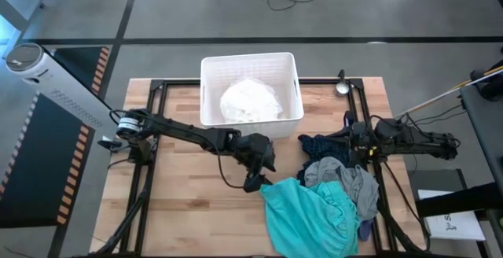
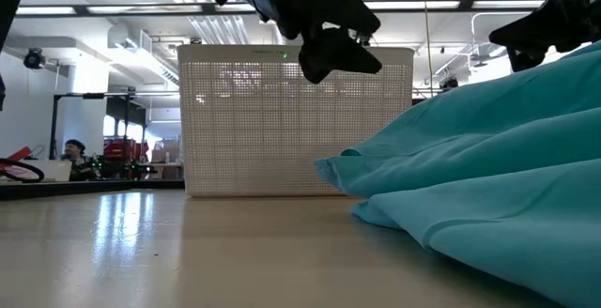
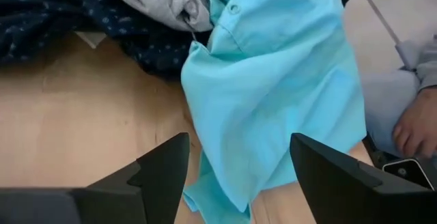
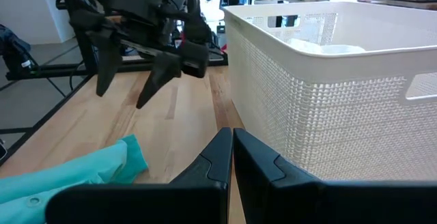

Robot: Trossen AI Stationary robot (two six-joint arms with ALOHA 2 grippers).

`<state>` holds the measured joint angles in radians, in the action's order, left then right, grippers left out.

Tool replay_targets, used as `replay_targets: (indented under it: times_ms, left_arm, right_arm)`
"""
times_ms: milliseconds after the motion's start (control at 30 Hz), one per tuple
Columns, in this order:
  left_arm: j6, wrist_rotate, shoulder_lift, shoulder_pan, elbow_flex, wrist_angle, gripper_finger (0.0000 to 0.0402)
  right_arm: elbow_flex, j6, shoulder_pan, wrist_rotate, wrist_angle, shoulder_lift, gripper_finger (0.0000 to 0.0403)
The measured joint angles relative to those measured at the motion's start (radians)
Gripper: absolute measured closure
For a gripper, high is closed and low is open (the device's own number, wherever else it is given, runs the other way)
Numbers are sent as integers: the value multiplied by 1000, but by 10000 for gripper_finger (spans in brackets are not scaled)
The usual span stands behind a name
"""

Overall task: Sort clothes
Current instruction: Move the light blue shorts to the middle left of the table

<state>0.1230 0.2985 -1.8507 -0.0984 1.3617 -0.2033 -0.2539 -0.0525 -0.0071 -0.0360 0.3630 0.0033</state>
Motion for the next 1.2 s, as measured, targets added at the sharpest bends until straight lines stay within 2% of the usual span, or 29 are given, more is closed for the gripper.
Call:
replay_targets:
  times_ms: [133,267,333,667,733,933,1200]
  left_arm:
    - [-40,-5,4,-5,61,-65,170]
    - [-119,-74,5,-23,156,-148,182]
    - [-138,-77,6,-34,184,-145,187]
    - [-79,-27,-49,-59,182,-141,200]
    - [-77,-29,-74,-61,182,-132,198]
    - [-77,-133,-148,-67,181,-129,176]
    - [-35,-133,-217,-65,180,-69,141]
  right_arm:
    - [0,0,0,0,0,0,403]
    - [0,0,0,0,0,0,403]
    - [0,0,0,0,0,0,403]
    - [0,0,0,0,0,0,403]
    - [0,0,0,0,0,0,403]
    - [0,0,0,0,0,0,403]
    - [0,0,0,0,0,0,403]
